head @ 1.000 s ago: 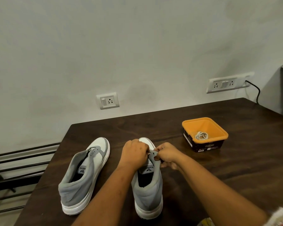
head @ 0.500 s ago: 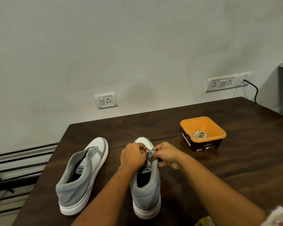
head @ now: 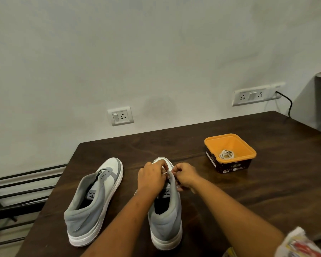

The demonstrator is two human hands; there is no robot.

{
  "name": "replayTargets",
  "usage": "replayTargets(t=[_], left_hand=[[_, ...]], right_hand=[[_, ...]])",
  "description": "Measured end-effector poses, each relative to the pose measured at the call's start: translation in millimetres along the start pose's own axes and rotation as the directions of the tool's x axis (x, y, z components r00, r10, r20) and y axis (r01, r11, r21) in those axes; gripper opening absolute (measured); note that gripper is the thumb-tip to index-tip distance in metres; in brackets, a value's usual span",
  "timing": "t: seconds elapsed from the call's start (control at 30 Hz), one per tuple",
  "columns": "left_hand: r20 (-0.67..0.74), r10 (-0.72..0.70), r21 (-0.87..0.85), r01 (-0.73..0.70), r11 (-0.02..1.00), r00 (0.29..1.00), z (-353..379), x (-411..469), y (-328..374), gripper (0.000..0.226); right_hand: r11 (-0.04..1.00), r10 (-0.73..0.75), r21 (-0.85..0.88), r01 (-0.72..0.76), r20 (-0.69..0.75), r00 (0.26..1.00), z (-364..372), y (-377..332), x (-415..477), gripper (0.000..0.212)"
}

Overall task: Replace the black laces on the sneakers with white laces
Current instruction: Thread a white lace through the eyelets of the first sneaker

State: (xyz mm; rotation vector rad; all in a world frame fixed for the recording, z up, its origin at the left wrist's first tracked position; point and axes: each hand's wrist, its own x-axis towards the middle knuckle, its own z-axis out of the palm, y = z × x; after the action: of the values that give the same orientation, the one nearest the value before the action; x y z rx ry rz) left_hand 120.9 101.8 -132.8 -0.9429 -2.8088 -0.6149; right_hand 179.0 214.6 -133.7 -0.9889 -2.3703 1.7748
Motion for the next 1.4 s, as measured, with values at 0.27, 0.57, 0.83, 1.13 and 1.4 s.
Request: replayTargets(t=[0.27,0.57,0.83,1.13,1.4], left_hand=[[-0.001,0.051,0.053,-0.051,0.997,0.999,2,-5,2,0.023],[-0.082,0.007,-0.026,-0.010,1.000,0.997,2,-5,-3,0.032],[0.000,-0.124,-0.029,0.124,0.992,0.992,-12,-19,-2,0.038],[0.194,-0.191,-0.213,0.231,0.949,0.962,-11,-43,-2,0.041],[0.326,-0.246,-0.098,0.292,0.951,0.913,-53,-70,21,0.040]], right_hand=[[0.965,0.092,0.254,-0.065,-0.095,0.991,-3,-8,-4,0.025],[0.439,0.064,0.666,0.603,-0.692,0.719,-103,-51,-33,0.021],[0.625,-0.688,-0.431,0.651,-0.698,0.199,-95,-39,-52,0.024],[0.860,-0.331,-0.431,0.274,-0.063,0.941,-14,-15,-47,0.014],[0.944,-0.190,-0.305,0.127,-0.187,0.964,-19,-7,-75,0.018]])
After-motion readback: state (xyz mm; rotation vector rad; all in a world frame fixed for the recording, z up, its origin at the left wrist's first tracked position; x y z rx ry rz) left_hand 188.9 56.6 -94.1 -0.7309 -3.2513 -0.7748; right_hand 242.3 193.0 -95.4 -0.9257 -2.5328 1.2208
